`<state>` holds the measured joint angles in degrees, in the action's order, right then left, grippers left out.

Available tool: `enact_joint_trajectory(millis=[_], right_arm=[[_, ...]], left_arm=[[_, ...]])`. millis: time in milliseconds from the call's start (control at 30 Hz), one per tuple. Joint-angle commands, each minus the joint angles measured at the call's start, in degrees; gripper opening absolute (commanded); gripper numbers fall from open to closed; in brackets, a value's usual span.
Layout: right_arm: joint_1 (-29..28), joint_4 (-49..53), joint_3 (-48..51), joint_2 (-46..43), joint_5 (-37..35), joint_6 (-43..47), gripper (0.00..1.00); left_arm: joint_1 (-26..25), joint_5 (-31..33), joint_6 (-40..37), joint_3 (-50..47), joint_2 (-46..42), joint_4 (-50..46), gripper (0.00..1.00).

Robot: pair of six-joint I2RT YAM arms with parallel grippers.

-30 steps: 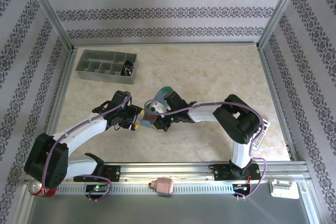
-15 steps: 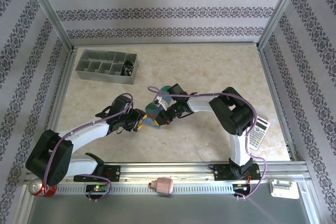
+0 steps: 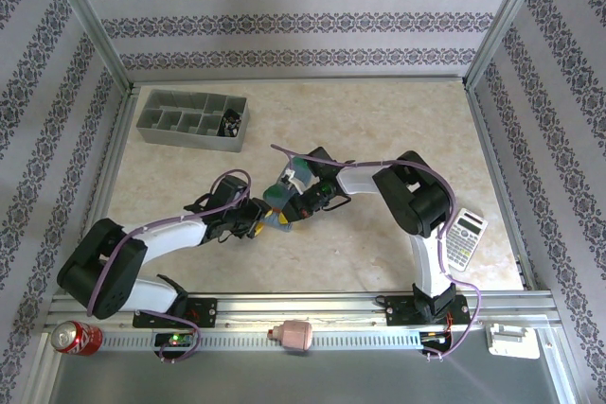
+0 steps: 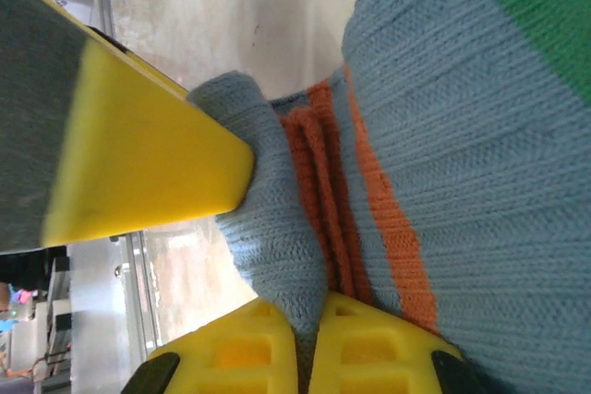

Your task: Roll the socks

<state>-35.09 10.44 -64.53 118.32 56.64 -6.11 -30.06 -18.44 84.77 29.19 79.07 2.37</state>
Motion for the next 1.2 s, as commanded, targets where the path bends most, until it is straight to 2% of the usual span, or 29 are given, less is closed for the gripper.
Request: enact_joint_trajectory(millis=[0,67,133,300,367,433,467,533,600,667,733,800,900,1000,1167], right_arm=[[0.9,9.6,2.6,5.7,-10.9,-0.7,0.0],[0.9,10.1,2.0,6.2,-10.6,-0.4,0.0],[0.9,10.7,1.4,6.6,-10.3,-0.1,0.0],[0.6,12.4,-0.1,6.3,-12.1,2.4,0.0],[0.2,13.1,-0.6,5.7,-13.5,4.2,0.07],[-0.5,12.7,-0.2,3.5,-15.1,6.4,0.23],[-1.1,11.8,0.4,1.6,-16.2,7.7,0.3],[-2.1,8.1,2.9,-3.4,-19.2,9.9,0.37],[-3.7,1.4,7.8,-10.9,-24.7,12.5,0.4],[-6.1,-6.8,14.0,-19.0,-34.3,15.9,0.42],[-10.0,-18.5,22.6,-27.6,-45.2,22.0,0.51],[-14.2,-27.8,28.4,-32.3,-55.6,28.5,0.61],[-18.6,-24.7,26.6,-31.9,-64.0,33.9,0.62],[-23.1,-26.0,25.9,-29.2,-69.0,39.6,0.63],[-26.8,-24.3,21.0,-22.1,-72.0,43.5,0.6]], left_arm=[[-0.9,1.5,-2.1,1.2,3.1,2.0,0.44],[-0.9,1.3,-3.0,2.5,6.1,1.3,0.44],[-0.9,1.9,-3.1,3.6,8.7,-1.2,0.39],[-1.0,2.9,-3.3,6.0,12.7,-11.4,0.18],[-1.2,2.4,-3.1,6.4,13.4,-13.8,0.11],[-1.3,2.1,-2.3,6.8,13.6,-16.4,0.04],[-1.3,2.0,-1.8,7.1,13.5,-18.1,0.01],[-1.3,2.0,-1.6,8.0,13.5,-20.6,0.0],[-1.4,2.0,-1.6,9.8,13.5,-23.4,0.0],[-1.3,2.0,-1.6,11.3,13.7,-25.4,0.0],[-1.3,1.7,-1.8,12.9,14.2,-27.5,0.0],[-1.3,1.2,-2.0,14.3,15.0,-29.0,0.0],[-1.3,1.2,-2.2,15.9,15.6,-30.6,0.0],[-1.2,1.0,-2.5,16.9,16.2,-31.3,0.0],[-1.2,0.5,-3.2,18.7,17.3,-32.3,0.0]])
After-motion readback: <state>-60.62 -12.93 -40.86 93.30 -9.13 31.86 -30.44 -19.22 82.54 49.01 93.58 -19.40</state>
